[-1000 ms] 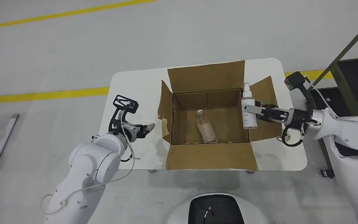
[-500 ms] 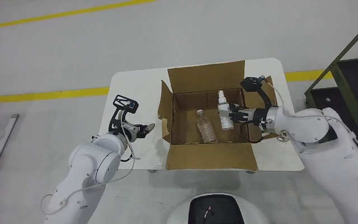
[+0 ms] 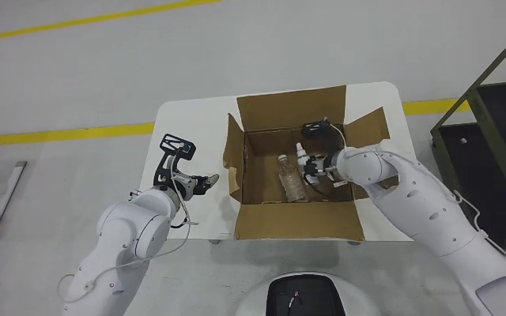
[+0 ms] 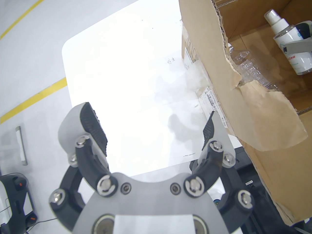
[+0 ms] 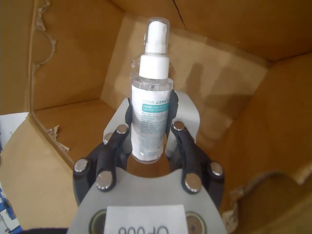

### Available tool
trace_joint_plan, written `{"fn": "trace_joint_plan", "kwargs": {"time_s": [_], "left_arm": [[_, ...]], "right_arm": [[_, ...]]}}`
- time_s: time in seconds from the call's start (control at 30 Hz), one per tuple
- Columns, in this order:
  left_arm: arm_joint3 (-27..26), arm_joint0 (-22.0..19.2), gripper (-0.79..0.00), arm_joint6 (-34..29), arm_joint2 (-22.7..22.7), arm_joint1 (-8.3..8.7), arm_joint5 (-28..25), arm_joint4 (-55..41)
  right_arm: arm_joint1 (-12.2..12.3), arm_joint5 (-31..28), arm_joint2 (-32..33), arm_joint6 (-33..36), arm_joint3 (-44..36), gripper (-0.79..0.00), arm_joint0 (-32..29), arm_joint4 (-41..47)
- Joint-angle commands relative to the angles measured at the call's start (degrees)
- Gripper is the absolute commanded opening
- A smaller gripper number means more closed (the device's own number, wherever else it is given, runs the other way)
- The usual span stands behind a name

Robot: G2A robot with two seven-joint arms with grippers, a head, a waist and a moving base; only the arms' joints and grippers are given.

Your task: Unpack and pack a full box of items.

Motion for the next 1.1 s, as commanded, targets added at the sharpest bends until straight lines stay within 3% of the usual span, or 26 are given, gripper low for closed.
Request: {"fn": "trace_joint_plan", "kwargs": {"time_s": [0.0, 0.53, 0.93, 0.97, 1.07], "left_arm": [[0.0, 0.0, 0.000, 0.0, 0.0, 0.00, 0.0, 0.0], [0.0, 0.0, 0.000, 0.0, 0.0, 0.00, 0.0, 0.0], [0.0, 0.0, 0.000, 0.0, 0.0, 0.00, 0.0, 0.0], [0.0, 0.0, 0.000, 0.0, 0.0, 0.00, 0.0, 0.0], [0.0, 0.0, 0.000, 0.0, 0.0, 0.00, 0.0, 0.0]], "right_arm": [[-0.7, 0.3, -1.9, -0.7, 2.9, -0.785, 1.5, -0.4], [-5.9, -0.3, -10.4, -4.6, 18.5, -0.785, 7.8, 1.9], [-9.1, -2.6, -13.2, -6.1, 22.5, -0.785, 10.0, 5.7], [-9.3, -3.2, -13.2, -6.4, 22.8, -0.594, 10.0, 6.1], [-9.8, -4.3, -13.4, -6.8, 23.5, -0.526, 10.2, 6.5]]}}
